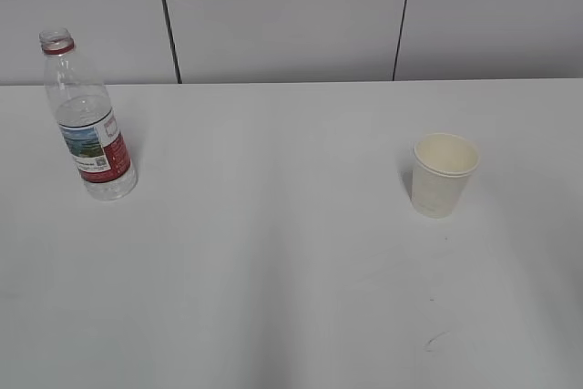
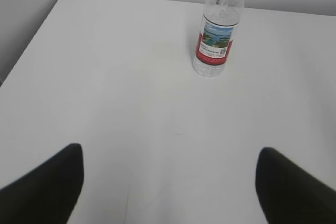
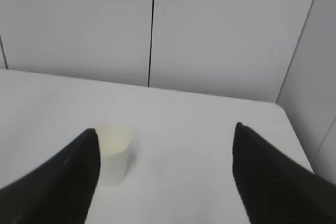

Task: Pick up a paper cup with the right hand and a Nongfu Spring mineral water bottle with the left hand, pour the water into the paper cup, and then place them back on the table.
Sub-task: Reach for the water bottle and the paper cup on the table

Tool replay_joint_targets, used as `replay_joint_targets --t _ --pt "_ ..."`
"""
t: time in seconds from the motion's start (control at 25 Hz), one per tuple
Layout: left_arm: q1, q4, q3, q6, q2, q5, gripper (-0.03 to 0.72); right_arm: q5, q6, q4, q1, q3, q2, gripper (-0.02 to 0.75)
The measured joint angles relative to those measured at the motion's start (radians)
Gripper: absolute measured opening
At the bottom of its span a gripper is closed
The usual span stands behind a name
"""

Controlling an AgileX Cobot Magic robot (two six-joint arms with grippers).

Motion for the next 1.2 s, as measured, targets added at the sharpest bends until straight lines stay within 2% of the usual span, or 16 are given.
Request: replay_joint_targets --t 0.32,0.72,0.96,1.2 --pt "0.0 0.0 0.0 0.0 0.0 0.0 0.595 -0.259 0.0 -0.002 0.0 0.028 0.171 0.582" --pt "0.0 0.0 0.0 0.0 0.0 0.0 0.594 -0.699 0.0 0.005 0.0 0.251 0.432 0.582" --pt "0.0 0.0 0.0 0.0 0.0 0.0 0.594 -0.938 0.0 0.009 0.0 0.296 0.724 0.582" --pt "0.0 0.0 0.0 0.0 0.0 0.0 0.594 -1.175 0.0 0.09 0.0 0.296 1.043 0.622"
